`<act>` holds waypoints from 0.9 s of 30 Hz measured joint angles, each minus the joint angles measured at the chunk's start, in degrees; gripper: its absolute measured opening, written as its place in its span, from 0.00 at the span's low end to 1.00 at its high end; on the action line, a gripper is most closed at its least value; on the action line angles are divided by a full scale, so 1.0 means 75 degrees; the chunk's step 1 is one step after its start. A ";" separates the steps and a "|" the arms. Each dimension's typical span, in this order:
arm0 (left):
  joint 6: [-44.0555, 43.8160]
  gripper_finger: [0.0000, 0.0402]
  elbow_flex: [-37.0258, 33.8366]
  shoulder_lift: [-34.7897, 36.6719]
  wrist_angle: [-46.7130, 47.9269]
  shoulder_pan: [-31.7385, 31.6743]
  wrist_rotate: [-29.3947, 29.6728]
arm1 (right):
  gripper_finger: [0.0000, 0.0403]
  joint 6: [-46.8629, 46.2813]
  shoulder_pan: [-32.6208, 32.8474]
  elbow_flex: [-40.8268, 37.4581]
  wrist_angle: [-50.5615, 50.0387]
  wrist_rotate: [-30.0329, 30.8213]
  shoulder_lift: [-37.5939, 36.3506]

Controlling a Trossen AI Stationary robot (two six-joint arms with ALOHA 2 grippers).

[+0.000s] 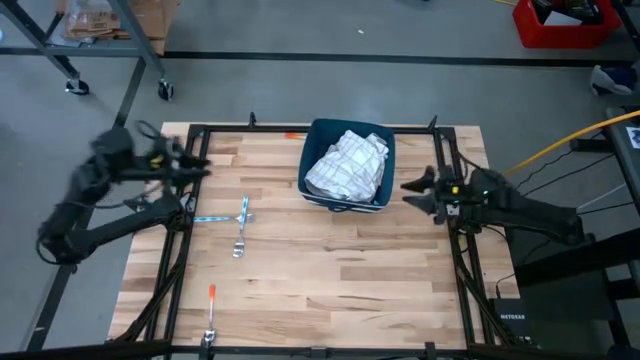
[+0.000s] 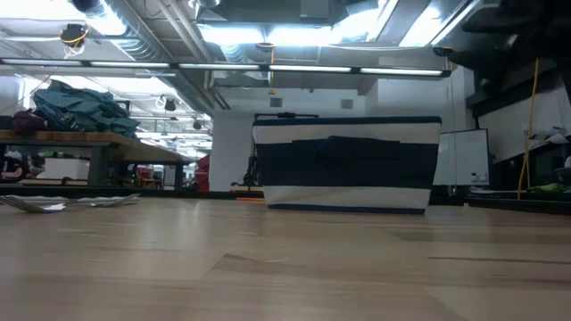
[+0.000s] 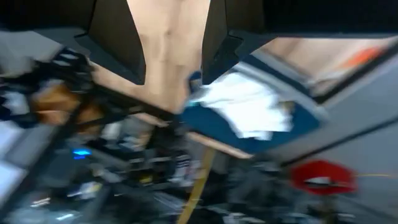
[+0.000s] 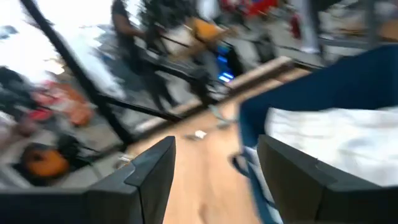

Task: Fold towel
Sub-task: Return to Home Position

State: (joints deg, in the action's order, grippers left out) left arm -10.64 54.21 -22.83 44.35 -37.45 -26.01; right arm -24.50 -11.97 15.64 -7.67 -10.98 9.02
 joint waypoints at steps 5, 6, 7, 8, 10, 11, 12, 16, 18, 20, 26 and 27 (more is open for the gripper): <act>-0.0820 0.37 -0.2472 0.0283 -0.2506 0.0204 -0.0717 | 0.58 -0.0834 0.0000 -0.1835 0.2707 -0.0291 0.0071; -0.0959 0.37 -0.2899 0.0294 -0.2949 0.0283 -0.0706 | 0.58 -0.1014 0.0000 -0.2005 0.2800 -0.0282 0.0084; -0.1096 0.37 -0.3312 0.0291 -0.3431 0.0384 -0.0702 | 0.58 -0.1070 0.0000 -0.1978 0.2703 -0.0228 0.0088; -0.1178 0.37 -0.3730 0.0284 -0.3991 0.0487 -0.0709 | 0.58 -0.1092 0.0000 -0.1959 0.2367 -0.0190 0.0090; -0.1371 0.37 -0.4502 0.0278 -0.5176 0.0732 -0.0702 | 0.58 -0.1031 0.0000 -0.1962 0.2308 -0.0086 0.0144; -0.1454 0.37 -0.4869 0.0254 -0.5796 0.0849 -0.0664 | 0.58 -0.0928 0.0000 -0.1959 0.2315 -0.0031 0.0137; -0.1520 0.37 -0.5215 0.0248 -0.6474 0.0972 -0.0573 | 0.58 -0.0856 0.0000 -0.1959 0.2369 0.0007 0.0131; -0.1603 0.37 -0.6358 0.0213 -0.8446 0.1463 0.0128 | 0.58 -0.0515 -0.0003 -0.1956 0.2675 0.0058 0.0129; -0.1561 0.37 -0.6780 0.0219 -0.9006 0.1699 0.0532 | 0.58 -0.0374 -0.0003 -0.1956 0.2656 0.0065 0.0130; -0.1536 0.37 -0.7080 0.0219 -0.9362 0.1910 0.0843 | 0.58 -0.0293 -0.0003 -0.1956 0.2621 0.0150 0.0128; -0.0730 0.37 -0.7154 0.0180 -0.9165 0.2410 0.1278 | 0.58 0.0209 -0.0006 -0.1956 0.2362 0.0502 0.0131; -0.0523 0.37 -0.7154 0.0172 -0.9053 0.2461 0.1384 | 0.58 0.0354 -0.0006 -0.1956 0.2214 0.0592 0.0131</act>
State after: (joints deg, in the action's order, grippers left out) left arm -14.57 0.56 -21.54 -23.55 -18.99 -15.63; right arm -21.84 -12.01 0.97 8.94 -6.54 10.00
